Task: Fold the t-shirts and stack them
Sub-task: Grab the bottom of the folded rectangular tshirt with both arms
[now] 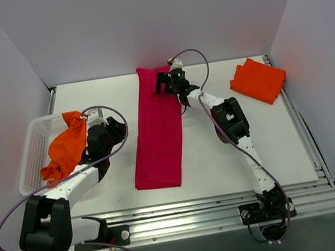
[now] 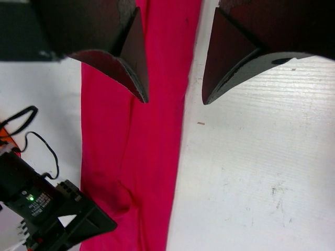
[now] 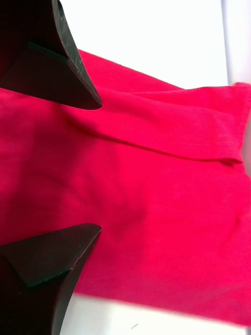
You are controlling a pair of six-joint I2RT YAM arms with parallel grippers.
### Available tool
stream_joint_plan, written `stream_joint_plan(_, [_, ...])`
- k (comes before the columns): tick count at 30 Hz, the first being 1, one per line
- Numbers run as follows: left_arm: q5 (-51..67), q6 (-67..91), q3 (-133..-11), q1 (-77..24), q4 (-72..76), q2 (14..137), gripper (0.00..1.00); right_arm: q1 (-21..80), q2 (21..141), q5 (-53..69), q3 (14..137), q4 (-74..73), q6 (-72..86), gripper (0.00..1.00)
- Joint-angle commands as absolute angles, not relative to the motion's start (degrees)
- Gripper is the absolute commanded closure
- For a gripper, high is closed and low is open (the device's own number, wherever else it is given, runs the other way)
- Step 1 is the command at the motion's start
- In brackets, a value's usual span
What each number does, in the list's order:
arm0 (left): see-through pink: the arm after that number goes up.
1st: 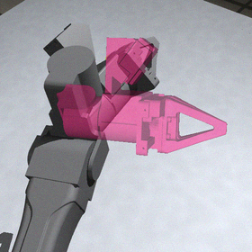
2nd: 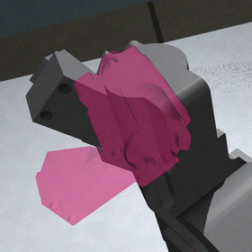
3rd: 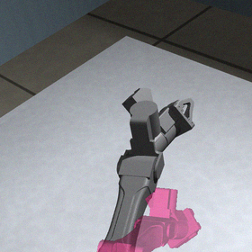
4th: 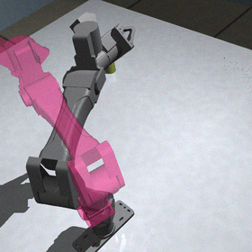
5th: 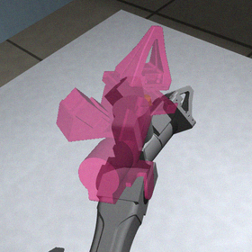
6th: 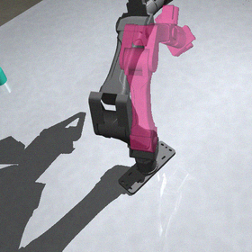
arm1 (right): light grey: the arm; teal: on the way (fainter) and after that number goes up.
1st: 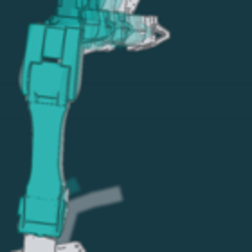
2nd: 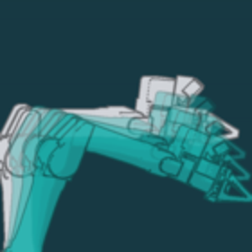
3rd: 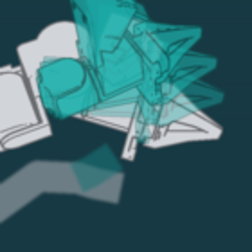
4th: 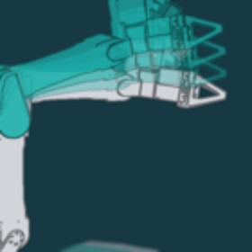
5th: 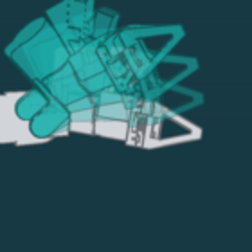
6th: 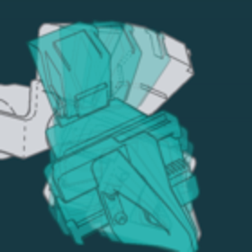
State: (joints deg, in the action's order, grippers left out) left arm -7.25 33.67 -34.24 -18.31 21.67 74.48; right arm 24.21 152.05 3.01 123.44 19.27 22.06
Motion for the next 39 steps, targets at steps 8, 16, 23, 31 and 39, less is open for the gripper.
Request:
stream_joint_plan(8, [-13.53, 34.71, -37.18, -20.21, 16.63, 63.64, 0.47, 30.93, 107.44, -17.73, 85.20, 33.39, 17.49, 0.13])
stream_joint_plan(16, [-21.26, 45.95, -25.41, -27.15, 6.16, 52.93, 0.53, 44.27, 73.06, -35.23, 42.59, 29.25, 42.86, 0.19])
stream_joint_plan(23, [-21.10, 51.23, -16.80, -32.25, 0.88, 46.24, 0.55, 68.36, 72.67, -47.11, 32.08, 9.78, 64.40, 0.20])
stream_joint_plan(31, [-20.48, 54.93, -13.18, -37.70, 1.50, 48.16, 0.52, 75.76, 82.35, -42.11, 28.57, 14.93, 74.61, 0.21])
stream_joint_plan(39, [-19.60, 58.62, -11.08, -42.45, 2.20, 48.87, 0.51, 76.99, 86.22, -39.90, 28.48, 17.66, 76.38, 0.25])
